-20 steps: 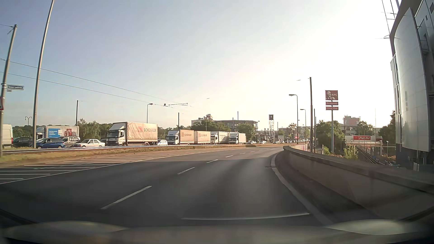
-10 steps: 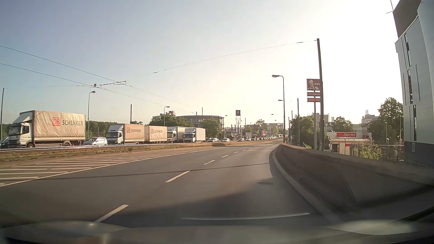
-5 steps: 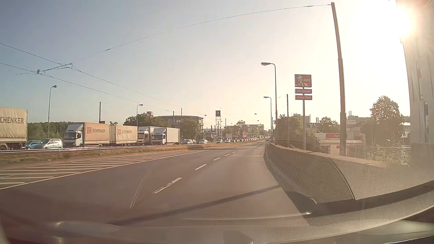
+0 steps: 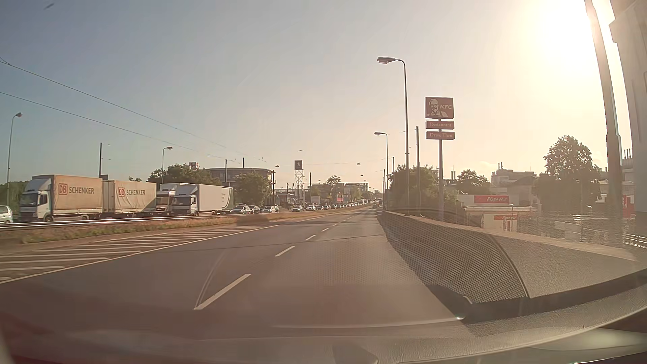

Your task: Follow the waypoints while adhering to traffic rules and regulations

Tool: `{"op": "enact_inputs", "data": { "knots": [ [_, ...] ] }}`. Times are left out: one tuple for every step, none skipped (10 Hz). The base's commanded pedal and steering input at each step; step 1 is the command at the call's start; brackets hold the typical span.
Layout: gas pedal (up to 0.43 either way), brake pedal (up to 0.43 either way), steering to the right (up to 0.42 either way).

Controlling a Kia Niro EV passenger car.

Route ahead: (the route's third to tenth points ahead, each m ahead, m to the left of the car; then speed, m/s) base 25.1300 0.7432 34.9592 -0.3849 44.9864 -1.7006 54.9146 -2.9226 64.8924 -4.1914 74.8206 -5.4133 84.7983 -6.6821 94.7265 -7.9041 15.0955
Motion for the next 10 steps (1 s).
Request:
{"op": "enact_inputs", "data": {
  "knots": [
    [0.0, 0.0, 0.041],
    [0.0, 0.0, 0.039],
    [0.0, 0.0, 0.035],
    [0.0, 0.0, 0.031],
    [0.0, 0.0, 0.028],
    [0.0, 0.0, 0.023],
    [0.0, 0.0, 0.021],
    [0.0, 0.0, 0.018],
    [0.0, 0.0, 0.016],
    [0.0, 0.0, 0.015]
  ]
}}
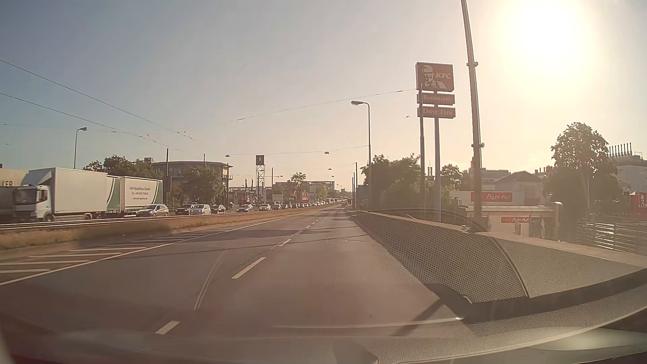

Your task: Follow the waypoints while adhering to traffic rules and regulations

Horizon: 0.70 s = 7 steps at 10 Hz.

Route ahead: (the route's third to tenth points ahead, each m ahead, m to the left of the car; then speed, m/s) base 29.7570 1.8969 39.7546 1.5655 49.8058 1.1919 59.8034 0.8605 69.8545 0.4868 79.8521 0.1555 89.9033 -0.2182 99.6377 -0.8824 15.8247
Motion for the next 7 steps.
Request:
{"op": "enact_inputs", "data": {
  "knots": [
    [0.0, 0.0, 0.014],
    [0.0, 0.0, 0.011],
    [0.0, 0.0, 0.009],
    [0.0, 0.0, 0.007],
    [0.0, 0.0, 0.007],
    [0.0, 0.0, 0.007],
    [0.0, 0.0, 0.005]
  ]
}}
